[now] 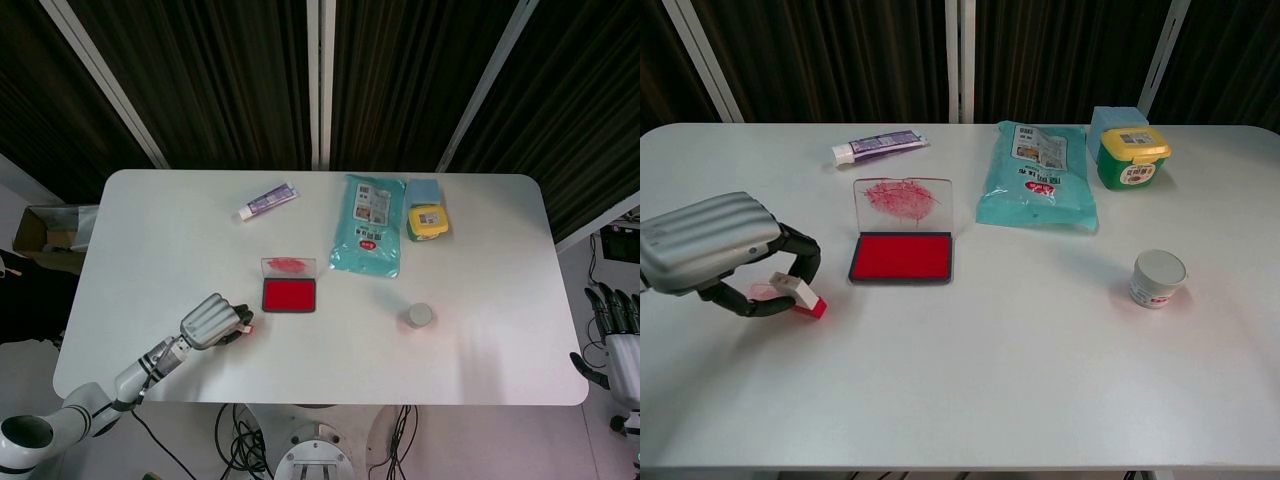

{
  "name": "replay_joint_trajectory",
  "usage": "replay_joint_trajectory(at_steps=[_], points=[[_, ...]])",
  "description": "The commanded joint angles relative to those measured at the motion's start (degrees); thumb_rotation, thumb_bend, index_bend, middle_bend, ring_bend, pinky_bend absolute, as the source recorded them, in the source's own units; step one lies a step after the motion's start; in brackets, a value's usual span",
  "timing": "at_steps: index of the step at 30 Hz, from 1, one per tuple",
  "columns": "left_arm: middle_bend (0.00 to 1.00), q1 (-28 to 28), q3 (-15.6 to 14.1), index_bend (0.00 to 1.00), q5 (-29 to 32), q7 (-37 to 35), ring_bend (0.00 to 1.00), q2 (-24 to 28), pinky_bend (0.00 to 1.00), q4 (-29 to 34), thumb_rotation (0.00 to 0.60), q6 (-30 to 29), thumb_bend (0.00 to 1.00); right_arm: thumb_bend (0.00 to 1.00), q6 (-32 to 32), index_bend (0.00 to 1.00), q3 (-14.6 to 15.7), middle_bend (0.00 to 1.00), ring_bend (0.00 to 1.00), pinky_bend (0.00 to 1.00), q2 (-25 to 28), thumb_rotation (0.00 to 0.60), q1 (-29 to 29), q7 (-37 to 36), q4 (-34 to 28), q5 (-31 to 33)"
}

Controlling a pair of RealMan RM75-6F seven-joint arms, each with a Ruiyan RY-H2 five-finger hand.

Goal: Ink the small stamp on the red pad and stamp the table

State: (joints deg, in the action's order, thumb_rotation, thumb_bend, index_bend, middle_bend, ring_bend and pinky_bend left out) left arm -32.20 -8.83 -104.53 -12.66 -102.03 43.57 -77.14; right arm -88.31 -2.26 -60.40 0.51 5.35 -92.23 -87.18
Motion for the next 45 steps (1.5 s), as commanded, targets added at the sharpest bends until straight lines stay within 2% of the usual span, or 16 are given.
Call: replay_joint_trajectory(at_steps=[1, 6, 12, 19, 25, 34, 45], points=[[0.57, -0.2, 0.4, 0.56, 0.8, -1.4, 0.95, 1.1, 1.0, 2.0, 0.6, 0.2, 0.34, 0.1, 0.0, 0.0, 0.0, 0.0, 0.0, 0.0, 0.0, 0.6, 0.0, 0.0, 0.0, 0.0], [0.6, -1.9, 1.6, 0.58, 2.8, -3.6, 0.95, 5.3, 1.0, 9.1, 0.6, 3.0, 0.37, 0.1, 0.2, 0.0, 0.0, 0.0, 0.0, 0.0, 0.0, 0.6, -0.1, 0.1, 0.0, 0.0], [0.63, -5.8, 4.8, 0.62, 5.6, -3.4, 0.97, 10.2, 1.0, 19.9, 0.6, 8.1, 0.4, 0.1, 0.8, 0.0, 0.1, 0.0, 0.0, 0.0, -0.5, 0.6, -0.5, 0.4, -0.1, -0.3], [0.63, -11.2, 10.6, 0.62, 12.9, -3.8, 0.97, 10.2, 1.0, 25.1, 0.6, 18.6, 0.4, 0.1, -0.1, 0.0, 0.1, 0.0, 0.0, 0.0, -0.1, 0.6, -0.2, 0.6, -0.7, -0.6], [0.64, -14.3, 13.5, 0.63, 16.3, -3.5, 0.98, 6.0, 1.0, 21.9, 0.6, 23.0, 0.41, 0.1, -0.3, 0.0, 0.0, 0.0, 0.0, 0.0, 0.2, 0.6, 0.2, -0.2, -0.4, 0.0], [0.64, -15.5, 13.6, 0.63, 18.0, -3.1, 0.98, 0.3, 1.0, 16.3, 0.6, 25.2, 0.41, 0.1, -0.3, 0.0, -0.1, 0.0, 0.0, 0.0, 0.5, 0.6, 0.4, -1.1, 0.2, 0.5], [0.65, -16.5, 13.5, 0.64, 18.5, -2.1, 0.99, -3.3, 1.0, 10.3, 0.6, 26.0, 0.41, 0.1, -0.1, 0.0, -0.1, 0.0, 0.0, 0.0, 0.5, 0.6, 0.3, -1.3, 0.5, 0.6]])
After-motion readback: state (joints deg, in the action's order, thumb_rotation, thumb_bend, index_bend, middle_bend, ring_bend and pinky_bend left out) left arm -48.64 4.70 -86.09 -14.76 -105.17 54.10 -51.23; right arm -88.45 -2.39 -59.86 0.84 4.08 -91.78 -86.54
